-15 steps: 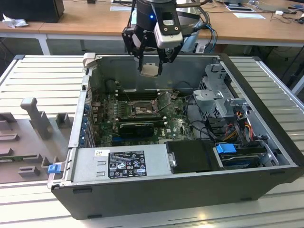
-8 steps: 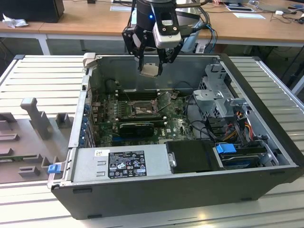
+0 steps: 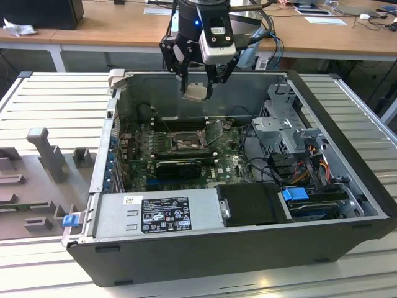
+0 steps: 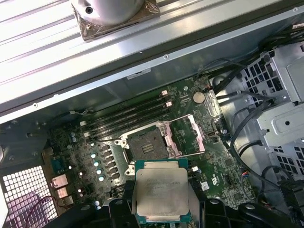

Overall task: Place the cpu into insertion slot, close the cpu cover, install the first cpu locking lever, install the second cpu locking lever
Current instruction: 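Place the cpu into insertion slot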

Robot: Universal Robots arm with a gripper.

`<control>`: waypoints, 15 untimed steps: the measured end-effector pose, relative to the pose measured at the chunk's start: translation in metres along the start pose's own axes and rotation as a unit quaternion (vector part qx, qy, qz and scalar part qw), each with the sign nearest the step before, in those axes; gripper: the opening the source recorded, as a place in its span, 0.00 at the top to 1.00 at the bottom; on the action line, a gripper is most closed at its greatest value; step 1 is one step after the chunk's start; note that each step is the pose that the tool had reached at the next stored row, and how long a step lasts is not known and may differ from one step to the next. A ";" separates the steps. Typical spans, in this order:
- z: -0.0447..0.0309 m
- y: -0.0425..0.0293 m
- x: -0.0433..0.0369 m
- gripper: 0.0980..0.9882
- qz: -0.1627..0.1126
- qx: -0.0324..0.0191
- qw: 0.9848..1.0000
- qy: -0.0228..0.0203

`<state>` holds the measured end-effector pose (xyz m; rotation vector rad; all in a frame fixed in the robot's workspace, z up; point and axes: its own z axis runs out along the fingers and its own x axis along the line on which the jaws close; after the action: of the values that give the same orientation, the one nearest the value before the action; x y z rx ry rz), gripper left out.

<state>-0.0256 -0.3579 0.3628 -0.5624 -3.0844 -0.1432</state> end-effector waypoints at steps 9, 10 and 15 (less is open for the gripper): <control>0.0002 0.0000 0.0000 0.52 0.019 0.000 1.000 -0.002; 0.0002 0.0000 0.0000 0.52 0.020 0.000 1.000 -0.002; 0.0001 0.0000 0.0000 0.52 0.033 -0.001 0.999 -0.003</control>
<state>-0.0256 -0.3579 0.3626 -0.6634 -3.0673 -0.1435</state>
